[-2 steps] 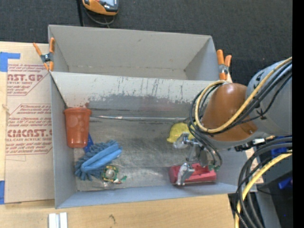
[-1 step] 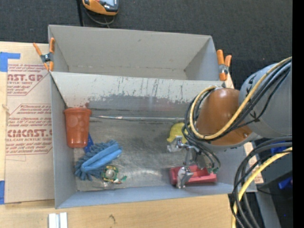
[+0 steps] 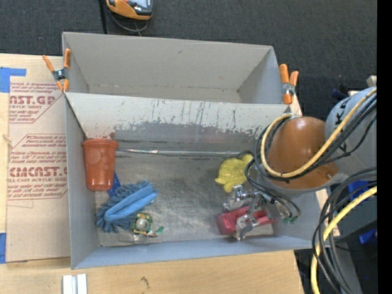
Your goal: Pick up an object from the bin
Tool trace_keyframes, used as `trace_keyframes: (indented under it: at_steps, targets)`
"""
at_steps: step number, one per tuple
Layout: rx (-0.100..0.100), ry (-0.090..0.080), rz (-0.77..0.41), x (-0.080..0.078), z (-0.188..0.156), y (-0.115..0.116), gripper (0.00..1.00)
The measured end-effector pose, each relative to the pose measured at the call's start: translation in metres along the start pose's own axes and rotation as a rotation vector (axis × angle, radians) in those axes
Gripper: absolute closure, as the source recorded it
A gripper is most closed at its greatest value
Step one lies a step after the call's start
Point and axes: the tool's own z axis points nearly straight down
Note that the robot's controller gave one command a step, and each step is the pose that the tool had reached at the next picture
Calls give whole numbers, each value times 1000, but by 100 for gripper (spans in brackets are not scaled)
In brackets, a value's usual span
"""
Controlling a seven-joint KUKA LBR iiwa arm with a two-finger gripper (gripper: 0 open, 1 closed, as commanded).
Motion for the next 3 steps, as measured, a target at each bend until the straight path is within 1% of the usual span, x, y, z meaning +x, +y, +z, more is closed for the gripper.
trace_keyframes:
  at_steps: [1,2,3]
  targets:
    - [0,0,0,0,0,0,100]
    - [22,-5,10,-3,-113,18,100]
    - [22,-5,10,-3,-113,18,100]
